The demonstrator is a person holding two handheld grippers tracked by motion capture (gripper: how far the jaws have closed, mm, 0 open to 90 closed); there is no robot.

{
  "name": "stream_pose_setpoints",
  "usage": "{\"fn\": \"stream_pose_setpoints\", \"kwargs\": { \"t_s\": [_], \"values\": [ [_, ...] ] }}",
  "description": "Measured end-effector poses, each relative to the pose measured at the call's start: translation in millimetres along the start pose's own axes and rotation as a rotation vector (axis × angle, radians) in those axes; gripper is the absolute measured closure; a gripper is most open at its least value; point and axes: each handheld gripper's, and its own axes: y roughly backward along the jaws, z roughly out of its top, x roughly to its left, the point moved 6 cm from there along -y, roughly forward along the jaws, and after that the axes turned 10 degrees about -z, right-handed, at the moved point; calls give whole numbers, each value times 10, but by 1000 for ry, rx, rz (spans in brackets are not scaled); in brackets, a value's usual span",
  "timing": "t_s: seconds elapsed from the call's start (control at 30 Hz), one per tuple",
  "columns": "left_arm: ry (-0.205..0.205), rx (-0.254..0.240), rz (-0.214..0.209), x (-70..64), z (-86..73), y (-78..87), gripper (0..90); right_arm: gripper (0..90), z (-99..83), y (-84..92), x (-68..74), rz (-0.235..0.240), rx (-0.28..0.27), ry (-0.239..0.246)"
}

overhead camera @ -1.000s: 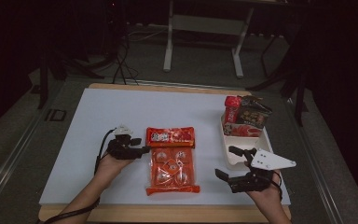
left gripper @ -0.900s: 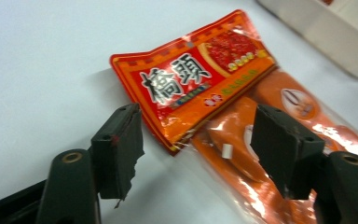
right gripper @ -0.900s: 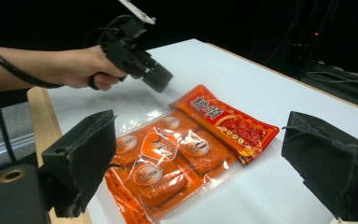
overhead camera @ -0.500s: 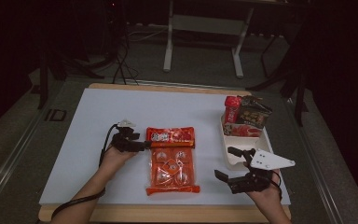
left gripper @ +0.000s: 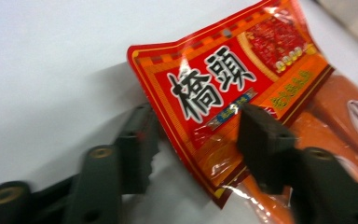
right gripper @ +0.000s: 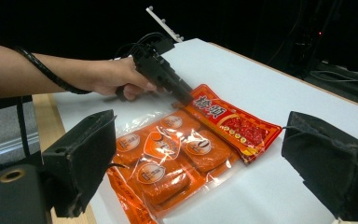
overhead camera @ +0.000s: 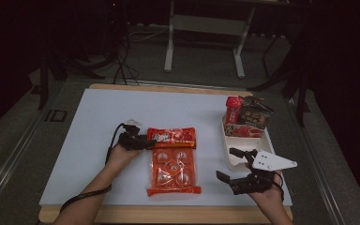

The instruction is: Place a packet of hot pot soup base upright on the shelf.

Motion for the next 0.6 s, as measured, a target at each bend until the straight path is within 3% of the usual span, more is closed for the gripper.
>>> {"fn": "stream_pose_setpoints", "kwargs": {
  "t_s": [0.07, 0.2, 0.3, 0.43, 0.6],
  "values": [
    [0, 8, -19, -16, 7, -23, 542, 101, 0, 2, -2, 1, -1, -2],
    [-19, 32, 0, -43, 32, -62, 565, 101, -5, 2, -5, 2, 2, -5],
    [-18, 52, -14, -75, 45, -91, 603, 101, -3, 2, -7, 4, 1, -5],
    [-22, 83, -35, -137, 63, -126, 725, 101, -5, 0, -7, 7, 1, -8],
    [-83, 106, 31, -173, 80, -135, 887, 103, -12, -6, -13, 7, 5, -11]
  ]
}}
